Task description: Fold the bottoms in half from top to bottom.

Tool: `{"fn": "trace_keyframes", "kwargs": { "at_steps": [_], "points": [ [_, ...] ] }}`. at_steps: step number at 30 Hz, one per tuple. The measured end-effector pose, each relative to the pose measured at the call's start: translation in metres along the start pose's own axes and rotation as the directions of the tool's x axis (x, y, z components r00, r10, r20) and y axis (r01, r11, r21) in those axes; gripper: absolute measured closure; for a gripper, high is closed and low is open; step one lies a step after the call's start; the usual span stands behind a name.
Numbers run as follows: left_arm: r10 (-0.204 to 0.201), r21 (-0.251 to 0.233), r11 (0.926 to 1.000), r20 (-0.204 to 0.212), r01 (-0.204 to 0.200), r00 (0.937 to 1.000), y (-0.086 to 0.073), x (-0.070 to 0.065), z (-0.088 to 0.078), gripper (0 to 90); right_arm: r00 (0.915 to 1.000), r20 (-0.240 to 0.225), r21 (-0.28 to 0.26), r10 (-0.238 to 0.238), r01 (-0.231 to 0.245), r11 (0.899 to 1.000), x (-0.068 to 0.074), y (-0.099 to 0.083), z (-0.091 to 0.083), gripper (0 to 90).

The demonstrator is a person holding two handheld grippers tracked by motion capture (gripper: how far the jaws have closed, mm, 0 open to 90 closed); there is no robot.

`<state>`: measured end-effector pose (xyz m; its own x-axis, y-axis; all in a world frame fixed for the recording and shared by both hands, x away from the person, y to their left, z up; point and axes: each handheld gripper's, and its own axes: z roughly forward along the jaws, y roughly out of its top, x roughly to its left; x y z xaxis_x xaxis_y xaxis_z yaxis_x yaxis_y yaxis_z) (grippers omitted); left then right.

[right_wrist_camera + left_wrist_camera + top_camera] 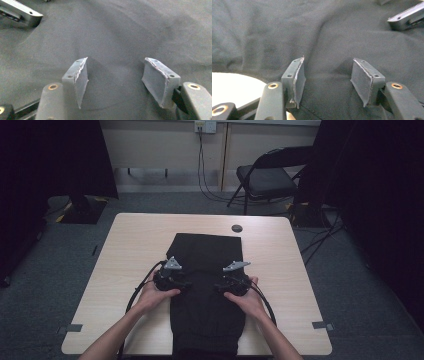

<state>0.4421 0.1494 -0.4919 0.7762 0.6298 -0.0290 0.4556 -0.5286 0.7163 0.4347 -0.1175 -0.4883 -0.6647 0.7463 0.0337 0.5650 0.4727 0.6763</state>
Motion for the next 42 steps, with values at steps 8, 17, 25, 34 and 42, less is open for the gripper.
{"fn": "trace_keyframes", "kwargs": {
  "at_steps": [8,17,25,34,42],
  "points": [
    [0.012,0.026,0.9996,0.017,-0.012,0.9998,-0.005,-0.019,-0.007,42.8,0.9997,-0.013,-0.017,-0.019,0.018,1.000,0.007,-0.016,-0.013,36.2],
    [0.036,0.033,0.9988,0.022,-0.037,0.9991,-0.017,-0.048,-0.019,40.9,0.9981,-0.044,0.002,-0.044,0.044,0.999,0.017,-0.030,-0.027,36.2],
    [0.047,0.054,0.9971,0.115,-0.053,0.9923,-0.030,-0.061,-0.035,38.9,0.9966,-0.060,-0.004,-0.056,0.056,0.998,0.036,-0.047,-0.042,36.2],
    [0.043,0.098,0.9931,0.196,-0.063,0.9796,-0.036,-0.072,-0.048,37.1,0.9926,-0.096,0.028,-0.074,0.077,0.997,0.059,-0.064,-0.060,36.2],
    [0.053,0.117,0.9899,0.225,-0.081,0.9729,-0.046,-0.093,-0.060,40.1,0.9901,-0.107,0.040,-0.092,0.097,0.995,0.075,-0.076,-0.072,36.1]
  ]
}}
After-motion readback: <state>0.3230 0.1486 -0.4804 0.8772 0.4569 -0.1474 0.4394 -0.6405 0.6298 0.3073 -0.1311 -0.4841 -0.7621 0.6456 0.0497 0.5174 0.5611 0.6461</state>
